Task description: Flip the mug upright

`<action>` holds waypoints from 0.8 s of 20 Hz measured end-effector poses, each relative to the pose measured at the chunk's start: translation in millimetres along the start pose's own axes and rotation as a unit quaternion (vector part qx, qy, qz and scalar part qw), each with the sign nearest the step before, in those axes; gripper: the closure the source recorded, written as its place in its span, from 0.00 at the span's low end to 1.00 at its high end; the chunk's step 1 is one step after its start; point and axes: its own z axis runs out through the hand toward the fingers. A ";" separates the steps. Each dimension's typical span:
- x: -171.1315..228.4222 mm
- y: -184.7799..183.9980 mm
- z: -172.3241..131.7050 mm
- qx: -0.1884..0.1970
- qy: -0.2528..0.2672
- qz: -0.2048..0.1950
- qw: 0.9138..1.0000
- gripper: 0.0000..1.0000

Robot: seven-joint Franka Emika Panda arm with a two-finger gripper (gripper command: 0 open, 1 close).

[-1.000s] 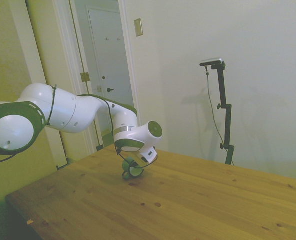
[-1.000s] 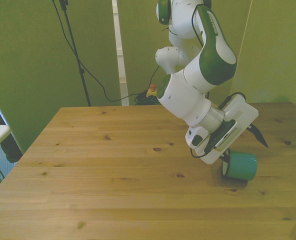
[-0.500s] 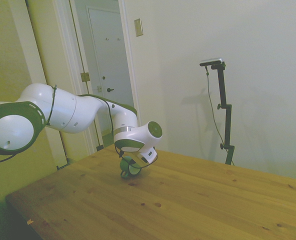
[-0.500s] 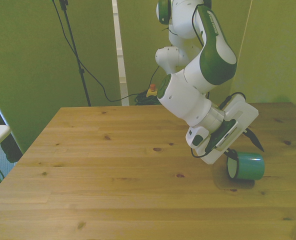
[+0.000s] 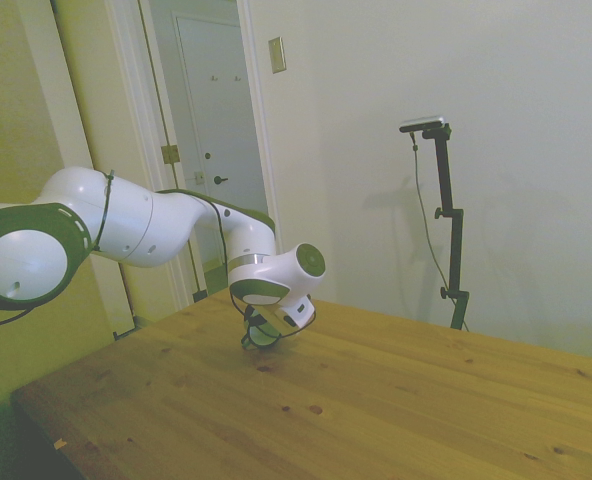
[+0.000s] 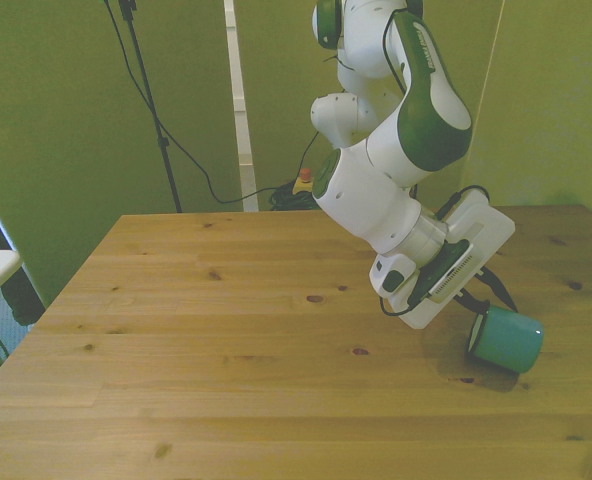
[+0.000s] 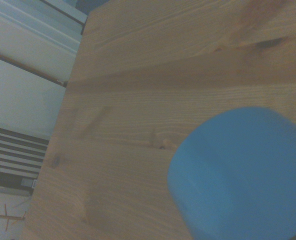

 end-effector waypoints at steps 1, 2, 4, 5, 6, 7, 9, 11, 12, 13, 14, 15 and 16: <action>-0.1 0.1 -0.1 0.000 0.000 0.000 1.000 1.00; -0.3 -0.2 -0.6 0.000 0.000 -0.001 1.000 1.00; -1.0 0.9 -0.5 -0.001 0.000 -0.001 1.000 1.00; -1.5 1.2 -0.6 -0.001 0.000 -0.002 1.000 1.00; -2.1 1.2 -0.8 -0.001 0.000 -0.003 1.000 1.00; -3.4 0.9 -1.1 -0.002 0.000 -0.004 1.000 1.00; -7.4 -1.9 -4.7 -0.003 0.008 -0.008 1.000 1.00; -14.0 -7.5 -12.8 -0.005 0.022 -0.013 1.000 1.00; -18.2 -10.9 -18.0 -0.007 0.031 -0.018 0.999 1.00; -22.8 -13.6 -23.1 -0.012 0.040 -0.021 0.999 1.00; -28.0 -17.5 -28.1 -0.018 0.049 -0.025 0.998 1.00; -33.6 -21.5 -32.1 -0.025 0.059 -0.028 0.998 1.00; -40.3 -26.1 -35.0 -0.033 0.070 -0.030 0.997 1.00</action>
